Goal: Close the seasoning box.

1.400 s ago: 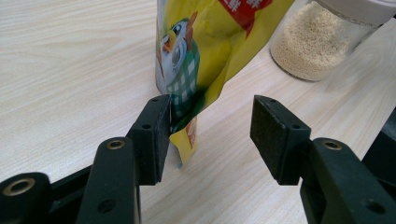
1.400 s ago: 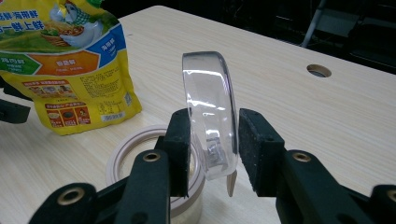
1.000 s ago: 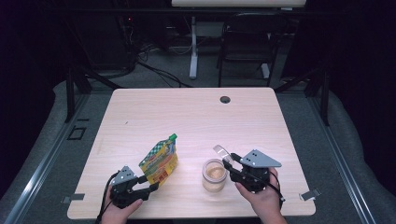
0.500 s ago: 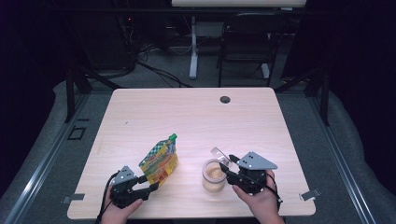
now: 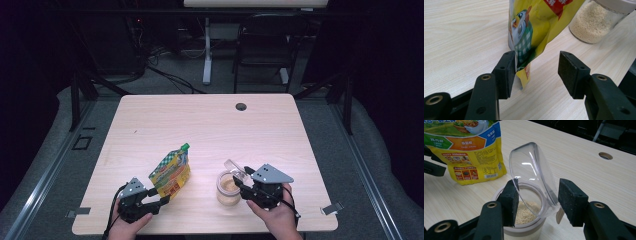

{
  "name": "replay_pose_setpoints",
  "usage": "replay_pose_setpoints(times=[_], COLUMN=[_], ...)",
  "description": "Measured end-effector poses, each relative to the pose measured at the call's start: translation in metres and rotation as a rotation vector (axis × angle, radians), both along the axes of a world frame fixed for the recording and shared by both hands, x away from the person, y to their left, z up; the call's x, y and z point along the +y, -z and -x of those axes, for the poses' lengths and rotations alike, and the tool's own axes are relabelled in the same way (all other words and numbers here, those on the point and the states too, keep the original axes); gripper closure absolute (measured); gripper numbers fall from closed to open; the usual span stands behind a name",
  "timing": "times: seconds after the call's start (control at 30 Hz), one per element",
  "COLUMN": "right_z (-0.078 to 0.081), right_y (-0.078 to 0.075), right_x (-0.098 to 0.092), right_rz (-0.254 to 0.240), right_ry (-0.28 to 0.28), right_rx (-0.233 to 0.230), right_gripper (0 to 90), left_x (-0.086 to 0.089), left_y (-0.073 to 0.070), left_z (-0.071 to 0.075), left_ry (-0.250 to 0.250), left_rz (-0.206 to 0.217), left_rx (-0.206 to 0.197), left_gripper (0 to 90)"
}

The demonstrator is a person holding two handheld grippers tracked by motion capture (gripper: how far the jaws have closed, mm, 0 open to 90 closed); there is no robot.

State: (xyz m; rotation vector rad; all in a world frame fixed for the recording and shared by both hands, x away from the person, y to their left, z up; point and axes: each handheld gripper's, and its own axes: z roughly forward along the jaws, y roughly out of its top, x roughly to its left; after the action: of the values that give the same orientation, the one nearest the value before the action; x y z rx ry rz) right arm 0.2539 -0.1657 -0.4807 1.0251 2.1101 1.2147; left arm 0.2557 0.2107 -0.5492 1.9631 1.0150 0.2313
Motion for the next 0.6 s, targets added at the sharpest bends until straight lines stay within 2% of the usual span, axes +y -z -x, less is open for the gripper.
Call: replay_pose_setpoints(times=[0.6], right_z=[-0.0007], right_y=[0.0061], right_x=[0.0034], right_rz=[0.009], right_ry=[0.002], right_rx=[0.01], right_gripper=[45.1], left_x=[-0.0004], left_y=[0.0001], left_z=[0.0], left_ry=[0.001], left_rz=[0.002], left_rx=[0.002], left_gripper=[48.1])
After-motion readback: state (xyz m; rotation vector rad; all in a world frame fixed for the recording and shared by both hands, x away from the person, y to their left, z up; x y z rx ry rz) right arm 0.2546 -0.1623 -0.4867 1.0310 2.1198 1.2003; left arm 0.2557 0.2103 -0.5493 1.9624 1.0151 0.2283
